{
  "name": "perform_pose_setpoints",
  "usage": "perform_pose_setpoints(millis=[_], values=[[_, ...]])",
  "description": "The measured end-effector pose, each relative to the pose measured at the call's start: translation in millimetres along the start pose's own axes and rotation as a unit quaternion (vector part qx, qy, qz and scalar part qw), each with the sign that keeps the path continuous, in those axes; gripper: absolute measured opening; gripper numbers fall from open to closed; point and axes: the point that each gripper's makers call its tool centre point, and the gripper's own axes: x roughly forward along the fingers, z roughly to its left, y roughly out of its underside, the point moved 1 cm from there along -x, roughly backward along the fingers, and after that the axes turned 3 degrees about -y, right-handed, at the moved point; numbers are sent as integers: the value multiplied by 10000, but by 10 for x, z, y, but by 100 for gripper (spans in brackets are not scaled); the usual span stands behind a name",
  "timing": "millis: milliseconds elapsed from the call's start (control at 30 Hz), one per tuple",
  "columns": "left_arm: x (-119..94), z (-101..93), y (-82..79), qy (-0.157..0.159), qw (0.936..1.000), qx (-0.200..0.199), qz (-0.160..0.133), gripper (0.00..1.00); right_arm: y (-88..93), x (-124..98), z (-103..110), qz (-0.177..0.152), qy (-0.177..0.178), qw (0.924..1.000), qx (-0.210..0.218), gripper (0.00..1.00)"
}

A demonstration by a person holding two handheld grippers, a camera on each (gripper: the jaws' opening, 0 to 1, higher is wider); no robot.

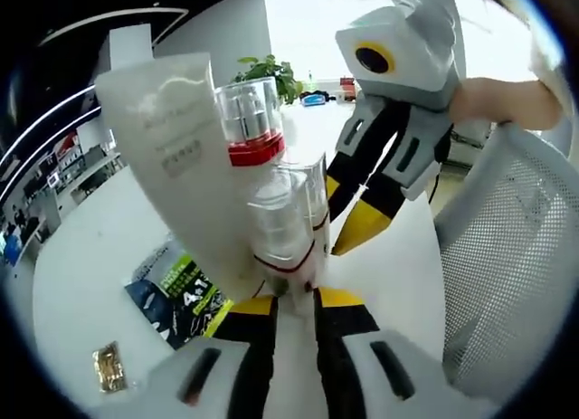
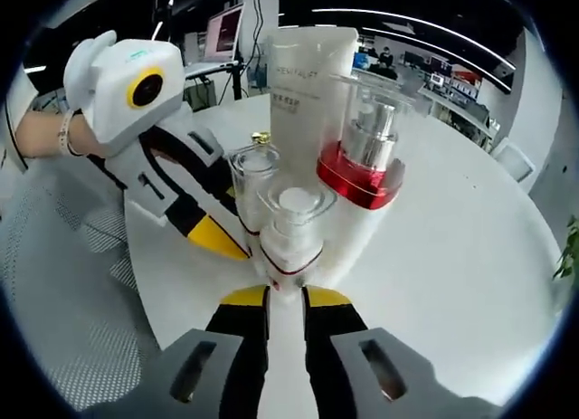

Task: Arrange the skincare products in the storage area until every visible bottle or jar stands upright without overlapping.

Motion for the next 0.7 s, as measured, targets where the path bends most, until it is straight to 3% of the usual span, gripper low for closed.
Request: perform_pose_setpoints(millis=[700], values=[[19, 16, 2, -221, 9997, -62, 71, 8, 8, 33, -24, -41, 100, 9998, 158, 16]])
